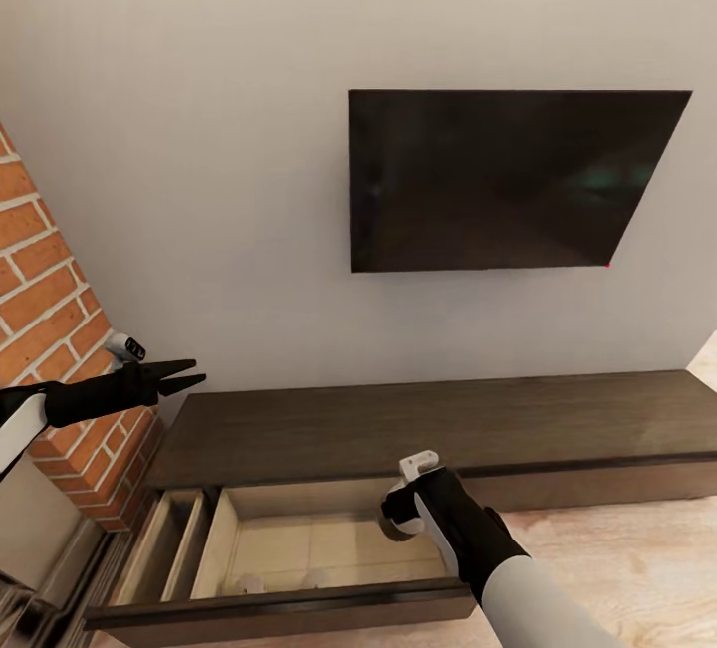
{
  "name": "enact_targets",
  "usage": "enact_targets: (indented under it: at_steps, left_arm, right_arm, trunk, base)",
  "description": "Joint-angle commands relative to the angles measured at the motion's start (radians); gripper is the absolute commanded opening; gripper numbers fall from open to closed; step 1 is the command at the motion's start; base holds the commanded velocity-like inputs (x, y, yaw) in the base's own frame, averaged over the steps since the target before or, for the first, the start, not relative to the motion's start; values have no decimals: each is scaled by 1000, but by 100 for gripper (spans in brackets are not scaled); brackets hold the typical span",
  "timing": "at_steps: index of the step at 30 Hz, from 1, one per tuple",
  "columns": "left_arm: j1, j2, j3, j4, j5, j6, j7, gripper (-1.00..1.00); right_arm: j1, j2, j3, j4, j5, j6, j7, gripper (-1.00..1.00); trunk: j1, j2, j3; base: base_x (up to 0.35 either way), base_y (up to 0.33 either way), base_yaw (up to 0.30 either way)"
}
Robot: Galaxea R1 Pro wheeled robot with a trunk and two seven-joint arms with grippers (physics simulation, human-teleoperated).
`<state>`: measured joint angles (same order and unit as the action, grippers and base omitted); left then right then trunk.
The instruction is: Place each of the two pumpkins and all three candles from the living room inside a cabinet in the living room (use any cabinet), then make sure every cabinet is closed, and position the cauldron so it is next to a table in the living room.
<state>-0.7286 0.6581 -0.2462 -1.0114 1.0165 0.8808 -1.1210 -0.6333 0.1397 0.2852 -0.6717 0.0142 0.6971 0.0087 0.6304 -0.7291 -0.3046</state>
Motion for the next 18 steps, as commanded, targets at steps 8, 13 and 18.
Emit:
enact_targets:
  at_steps: [8,13,18]
  left_arm:
    - [0,0,-1,-1,6,0,-2,100]
    - [0,0,-1,-1,7,0,-2,100]
    - [0,0,-1,-2,7,0,-2,100]
  right_arm:
    - [-1,1,0,38,2,-4,-6,-100]
    - [-1,1,0,120,6,-56,-16,-100]
    - [-1,23,2,204,9,-169,-16,-100]
  trunk:
    - [0,0,-13]
    - [0,0,-21]
    - [0,0,-29]
  base:
    - [24,0,0]
    - [0,0,0]
    - [0,0,0]
